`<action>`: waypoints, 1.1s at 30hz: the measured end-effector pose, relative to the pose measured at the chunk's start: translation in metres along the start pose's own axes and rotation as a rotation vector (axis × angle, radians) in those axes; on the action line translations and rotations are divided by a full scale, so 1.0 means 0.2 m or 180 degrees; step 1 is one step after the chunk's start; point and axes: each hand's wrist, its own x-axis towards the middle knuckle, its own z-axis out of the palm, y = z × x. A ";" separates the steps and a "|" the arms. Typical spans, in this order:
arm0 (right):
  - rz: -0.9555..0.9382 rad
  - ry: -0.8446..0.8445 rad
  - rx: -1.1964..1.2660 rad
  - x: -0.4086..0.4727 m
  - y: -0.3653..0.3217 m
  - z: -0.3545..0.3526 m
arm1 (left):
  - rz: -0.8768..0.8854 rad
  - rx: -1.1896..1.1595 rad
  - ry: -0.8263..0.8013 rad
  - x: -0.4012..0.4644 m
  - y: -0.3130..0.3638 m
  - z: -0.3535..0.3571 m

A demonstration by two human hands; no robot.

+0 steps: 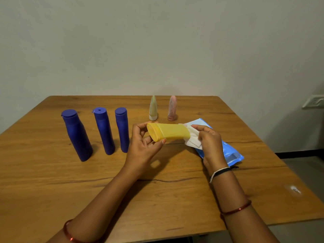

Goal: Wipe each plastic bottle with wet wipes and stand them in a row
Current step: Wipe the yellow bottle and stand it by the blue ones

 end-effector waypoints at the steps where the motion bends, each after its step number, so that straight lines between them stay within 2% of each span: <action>1: 0.0003 0.0152 -0.0068 0.00 0.01 0.00 | 0.0055 0.0062 -0.0020 0.00 0.00 0.00; 4: -0.0014 0.0223 -0.0122 0.00 0.02 -0.02 | 0.0320 0.0342 0.0043 0.00 -0.01 -0.03; 7: -0.0086 0.0157 0.0274 -0.01 -0.01 -0.02 | 0.0570 0.0503 0.0045 0.00 0.00 -0.04; 9: -0.0160 -0.0139 0.0605 -0.03 -0.03 0.00 | 0.0611 0.0443 -0.0010 0.00 0.01 -0.04; 12: -0.0541 -0.0646 0.0427 -0.07 -0.07 0.03 | 0.0583 0.0476 -0.0110 0.00 0.01 -0.03; 14: -0.1138 -0.0884 0.0091 -0.14 -0.15 0.05 | 0.0541 0.0544 -0.0153 0.00 0.01 -0.03; 18: -0.2953 -0.1291 -0.0560 -0.24 -0.28 0.10 | 0.0446 0.0523 -0.0191 -0.01 0.01 -0.02; 21: -0.3663 -0.1551 -0.1244 -0.26 -0.29 0.12 | 0.0461 0.0477 -0.0181 -0.01 0.01 -0.02; 23: -0.3824 -0.1658 -0.1719 -0.26 -0.28 0.13 | 0.0452 0.0465 -0.0183 0.00 0.00 -0.02; 27: -0.3757 -0.1764 -0.2328 -0.28 -0.22 0.13 | 0.0473 0.0455 -0.0205 0.00 0.01 -0.02; 33: -0.3941 -0.1698 -0.2176 -0.31 -0.21 0.07 | 0.0426 0.0390 -0.0145 0.00 -0.01 -0.02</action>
